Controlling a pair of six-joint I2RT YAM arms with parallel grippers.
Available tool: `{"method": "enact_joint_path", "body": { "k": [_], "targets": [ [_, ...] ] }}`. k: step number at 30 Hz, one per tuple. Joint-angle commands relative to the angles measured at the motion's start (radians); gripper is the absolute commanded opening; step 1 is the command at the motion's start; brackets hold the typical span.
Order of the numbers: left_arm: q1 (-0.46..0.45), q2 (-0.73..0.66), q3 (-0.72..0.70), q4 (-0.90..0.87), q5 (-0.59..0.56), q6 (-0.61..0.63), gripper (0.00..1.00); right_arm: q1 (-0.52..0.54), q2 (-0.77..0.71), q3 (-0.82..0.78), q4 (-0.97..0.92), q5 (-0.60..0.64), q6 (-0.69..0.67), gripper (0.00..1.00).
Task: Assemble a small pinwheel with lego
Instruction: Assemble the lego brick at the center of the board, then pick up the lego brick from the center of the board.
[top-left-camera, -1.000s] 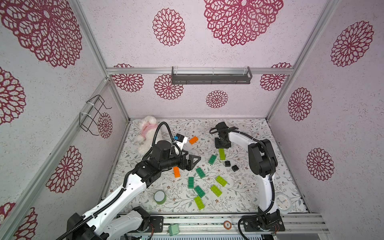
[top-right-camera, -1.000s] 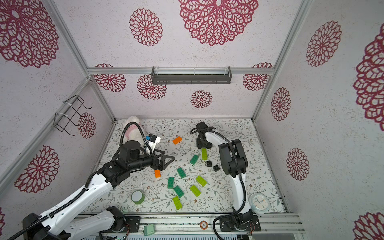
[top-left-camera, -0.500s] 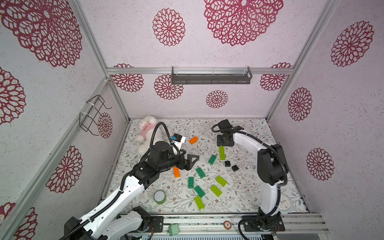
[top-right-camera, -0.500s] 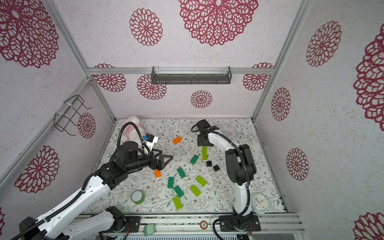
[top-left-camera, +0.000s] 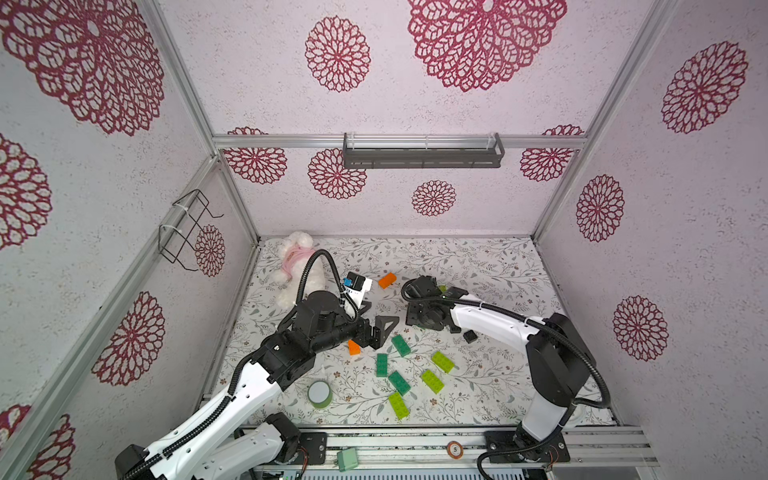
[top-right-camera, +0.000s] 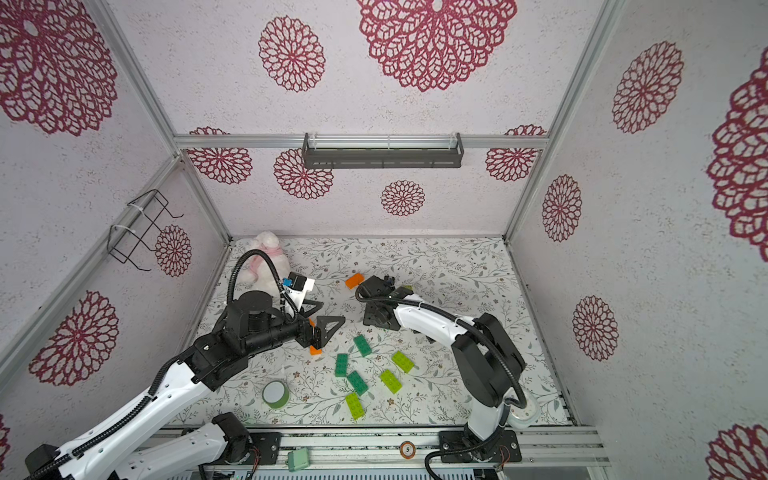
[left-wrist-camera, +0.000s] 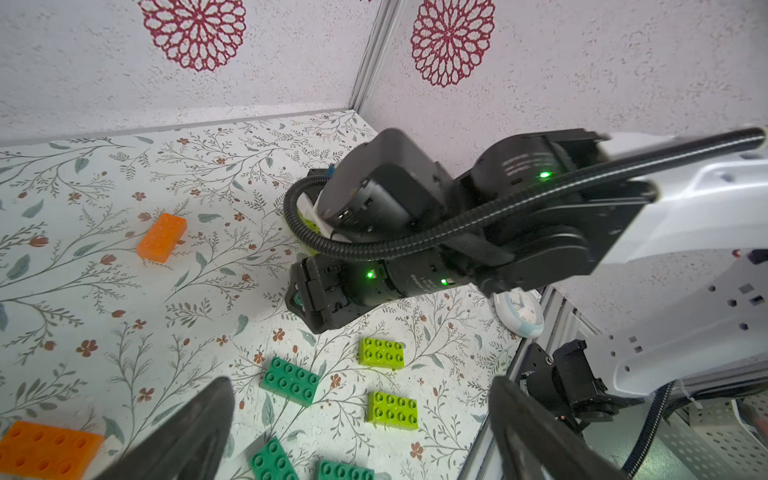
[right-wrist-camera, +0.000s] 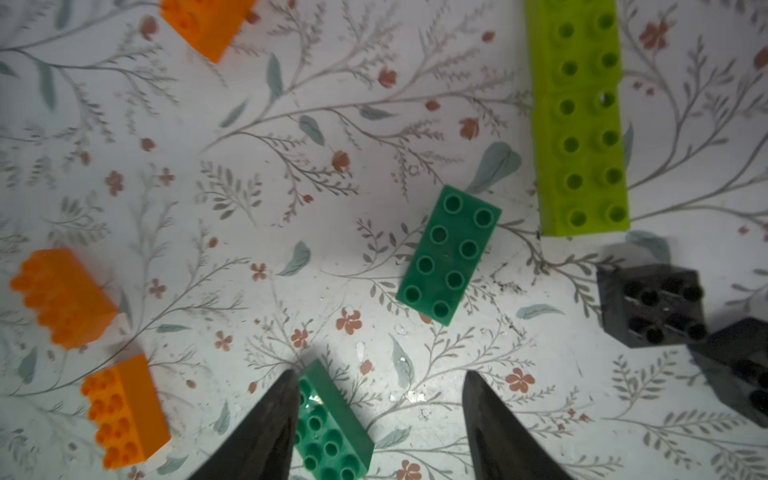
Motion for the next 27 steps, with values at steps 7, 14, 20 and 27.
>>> {"method": "enact_joint_path", "body": {
  "k": [7, 14, 20, 27],
  "targets": [
    [-0.033, -0.045, 0.023, -0.021, -0.037, 0.039, 0.97, -0.022, 0.024, -0.009, 0.028, 0.073, 0.113, 0.65],
    [-0.034, -0.045, 0.023, -0.021, -0.031, 0.040, 0.97, -0.067, 0.068, 0.017, 0.058, 0.049, 0.110, 0.60],
    [-0.033, -0.036, 0.023, -0.021, -0.029, 0.043, 0.97, -0.087, 0.119, 0.041, 0.074, 0.027, 0.096, 0.55],
    [-0.032, -0.025, 0.023, -0.021, -0.027, 0.047, 0.97, -0.094, 0.155, 0.053, 0.082, 0.028, 0.069, 0.47]
  ]
}}
